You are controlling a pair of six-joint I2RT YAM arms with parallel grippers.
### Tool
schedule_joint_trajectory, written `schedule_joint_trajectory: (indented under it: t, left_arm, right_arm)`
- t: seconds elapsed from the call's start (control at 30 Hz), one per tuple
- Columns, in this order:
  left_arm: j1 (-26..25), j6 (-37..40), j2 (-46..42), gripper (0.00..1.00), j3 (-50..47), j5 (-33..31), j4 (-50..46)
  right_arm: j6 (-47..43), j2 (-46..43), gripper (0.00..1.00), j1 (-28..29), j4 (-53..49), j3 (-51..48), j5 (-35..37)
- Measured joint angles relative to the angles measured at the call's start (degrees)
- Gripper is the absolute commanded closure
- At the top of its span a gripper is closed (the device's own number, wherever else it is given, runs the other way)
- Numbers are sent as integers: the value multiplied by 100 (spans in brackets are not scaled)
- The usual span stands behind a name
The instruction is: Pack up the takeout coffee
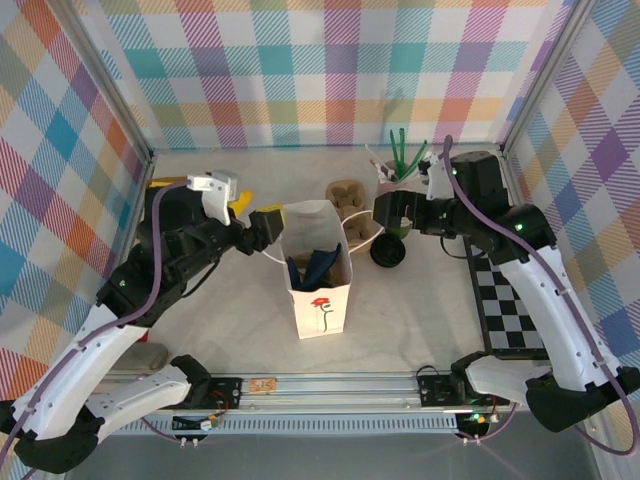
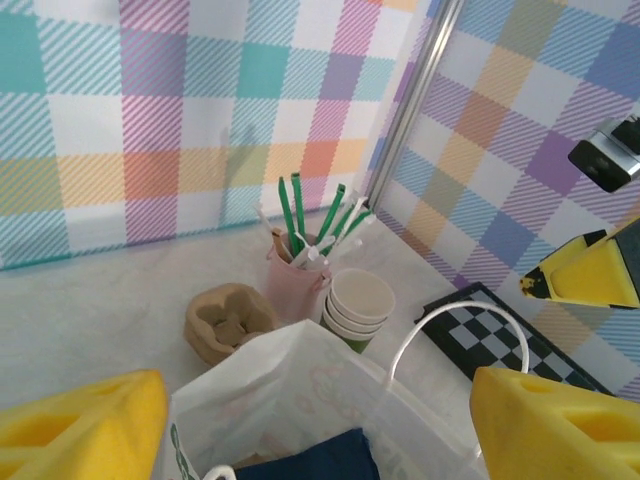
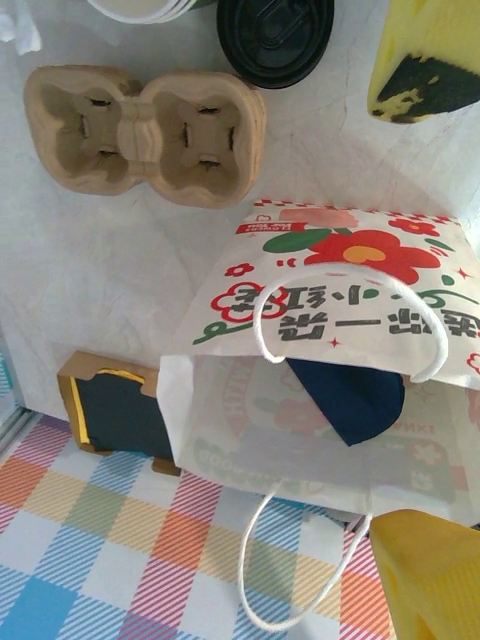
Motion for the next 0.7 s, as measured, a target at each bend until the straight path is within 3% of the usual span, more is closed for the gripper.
schedule_joint_trajectory:
  t: [0.27,0.5,0.6,0.7]
  left_arm:
    - [0,105,424,22,949,-48,-619]
    - [22,92,678,23,1025,-828,-1303]
    - [160,9,710,23,1023,-1060,-1523]
    - [352,-98,662,23,1021,-1161,-1589]
  right_arm:
    - [-627,686,1,153,-876,1314,-101]
    - [-1014,2081,1,1353,-2352,3307,562]
    - [-1012,2822,1,1711,-3010,4286,951]
    - [-1005,3239,1,1867,-3388,4603,1213]
